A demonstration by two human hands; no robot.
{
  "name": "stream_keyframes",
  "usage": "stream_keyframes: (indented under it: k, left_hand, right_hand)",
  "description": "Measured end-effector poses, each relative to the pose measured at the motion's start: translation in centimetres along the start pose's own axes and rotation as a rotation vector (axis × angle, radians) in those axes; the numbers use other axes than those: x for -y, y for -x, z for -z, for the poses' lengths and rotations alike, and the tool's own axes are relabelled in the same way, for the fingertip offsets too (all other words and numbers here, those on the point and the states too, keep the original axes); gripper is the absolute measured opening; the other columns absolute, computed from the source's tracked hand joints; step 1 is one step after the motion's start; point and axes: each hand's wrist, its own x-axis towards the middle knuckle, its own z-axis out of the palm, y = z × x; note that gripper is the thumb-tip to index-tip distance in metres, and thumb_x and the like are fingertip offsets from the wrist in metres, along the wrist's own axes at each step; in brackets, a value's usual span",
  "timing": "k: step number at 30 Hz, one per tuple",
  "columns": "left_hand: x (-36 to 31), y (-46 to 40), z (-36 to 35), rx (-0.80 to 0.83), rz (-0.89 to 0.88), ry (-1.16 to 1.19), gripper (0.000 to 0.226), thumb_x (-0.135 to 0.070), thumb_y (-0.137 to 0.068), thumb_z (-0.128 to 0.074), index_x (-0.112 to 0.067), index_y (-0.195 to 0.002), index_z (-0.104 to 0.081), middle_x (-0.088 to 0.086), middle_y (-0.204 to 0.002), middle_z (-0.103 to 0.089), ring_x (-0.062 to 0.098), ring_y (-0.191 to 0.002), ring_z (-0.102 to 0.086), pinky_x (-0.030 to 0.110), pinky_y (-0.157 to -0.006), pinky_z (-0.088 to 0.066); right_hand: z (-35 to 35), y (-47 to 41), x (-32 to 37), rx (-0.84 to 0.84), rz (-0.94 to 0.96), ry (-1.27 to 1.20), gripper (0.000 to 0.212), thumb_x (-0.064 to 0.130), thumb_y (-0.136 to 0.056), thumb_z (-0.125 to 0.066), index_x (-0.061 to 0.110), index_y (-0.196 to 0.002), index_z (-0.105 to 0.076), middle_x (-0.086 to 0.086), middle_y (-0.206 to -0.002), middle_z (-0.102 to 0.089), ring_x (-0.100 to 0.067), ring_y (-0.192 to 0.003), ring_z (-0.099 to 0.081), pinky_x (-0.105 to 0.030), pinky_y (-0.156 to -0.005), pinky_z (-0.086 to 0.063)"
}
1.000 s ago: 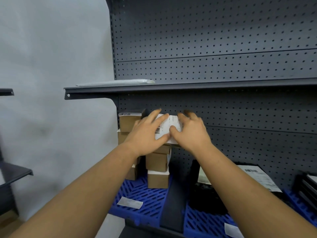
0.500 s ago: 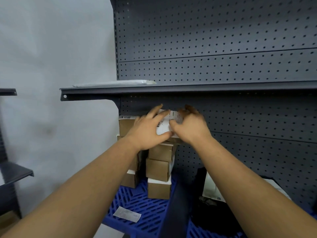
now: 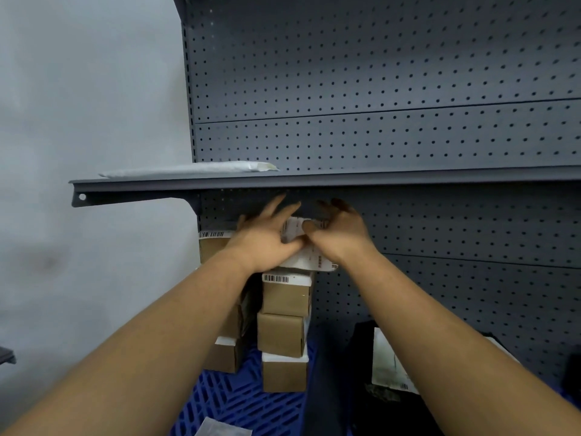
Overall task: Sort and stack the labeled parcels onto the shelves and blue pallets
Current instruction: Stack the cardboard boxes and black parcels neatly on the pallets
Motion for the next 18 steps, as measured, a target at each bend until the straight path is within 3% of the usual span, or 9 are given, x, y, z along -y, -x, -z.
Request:
stream_keyframes:
  k: [6, 9, 13, 18]
  left_hand:
    - [-0.1, -0.9, -0.7, 0.029, 0.029, -0.066, 0.067, -0.063, -0.090, -0.041, -0.044, -0.149, -0.015, -0.016, -0.161, 0.000, 0.017, -0.145, -0.019, 0.046, -0.117, -0.010]
    - [0.1, -0.9, -0.9, 0.028, 0.031, -0.076, 0.068, -0.063, -0.090, -0.041, -0.044, -0.149, -0.015, -0.015, -0.161, 0.000, 0.017, -0.145, -0.019, 0.045, -0.117, -0.011]
    - [0.3, -0.5, -1.0, 0.006, 0.030, -0.135, 0.072, -0.066, -0.088, -0.042, -0.043, -0.150, -0.013, -0.013, -0.161, 0.000, 0.020, -0.145, -0.020, 0.045, -0.117, -0.011]
    - [0.3, 0.2, -1.1, -0.040, -0.005, -0.227, 0.073, -0.068, -0.087, -0.039, -0.042, -0.150, -0.013, -0.008, -0.161, -0.004, 0.026, -0.143, -0.021, 0.048, -0.116, -0.012]
  right_hand:
    - [-1.0, -0.3, -0.8, 0.018, -0.054, -0.044, 0.063, 0.050, -0.084, -0.053, 0.033, -0.144, -0.041, 0.001, -0.158, -0.025, -0.021, -0.135, -0.040, -0.024, -0.096, -0.042]
    - [-1.2, -0.1, -1.2, 0.015, -0.048, -0.066, 0.061, 0.047, -0.087, -0.052, 0.034, -0.145, -0.038, 0.001, -0.158, -0.024, -0.022, -0.138, -0.035, -0.021, -0.094, -0.037]
    - [-1.2, 0.7, -1.6, 0.031, -0.034, -0.076, 0.061, 0.045, -0.088, -0.053, 0.032, -0.145, -0.037, -0.001, -0.157, -0.025, -0.020, -0.142, -0.026, -0.025, -0.108, -0.028]
    - [-1.3, 1.7, -2.2, 0.040, 0.008, -0.012, 0.065, 0.045, -0.088, -0.052, 0.028, -0.148, -0.033, -0.003, -0.157, -0.026, -0.020, -0.142, -0.025, -0.025, -0.110, -0.026]
